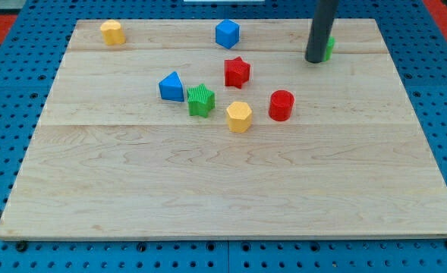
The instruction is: Move your arm closer to the red star
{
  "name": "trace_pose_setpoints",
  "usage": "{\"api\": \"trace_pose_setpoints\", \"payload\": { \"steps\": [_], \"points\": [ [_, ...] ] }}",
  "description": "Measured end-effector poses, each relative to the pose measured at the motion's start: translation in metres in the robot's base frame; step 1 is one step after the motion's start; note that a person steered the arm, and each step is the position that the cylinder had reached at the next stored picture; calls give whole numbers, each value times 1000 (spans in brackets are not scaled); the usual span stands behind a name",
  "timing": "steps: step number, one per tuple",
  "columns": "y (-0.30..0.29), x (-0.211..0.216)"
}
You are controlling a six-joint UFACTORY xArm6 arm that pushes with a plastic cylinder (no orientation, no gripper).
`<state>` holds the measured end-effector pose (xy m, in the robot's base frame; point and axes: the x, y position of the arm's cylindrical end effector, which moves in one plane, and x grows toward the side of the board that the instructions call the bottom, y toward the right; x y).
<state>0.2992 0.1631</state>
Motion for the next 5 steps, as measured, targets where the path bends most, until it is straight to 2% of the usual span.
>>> {"api": "trace_pose_setpoints", "payload": {
  "steps": [1, 2, 3, 5],
  "points": [
    [6, -33],
    [21, -29],
    [22, -4],
    [92, -34]
  ]
}}
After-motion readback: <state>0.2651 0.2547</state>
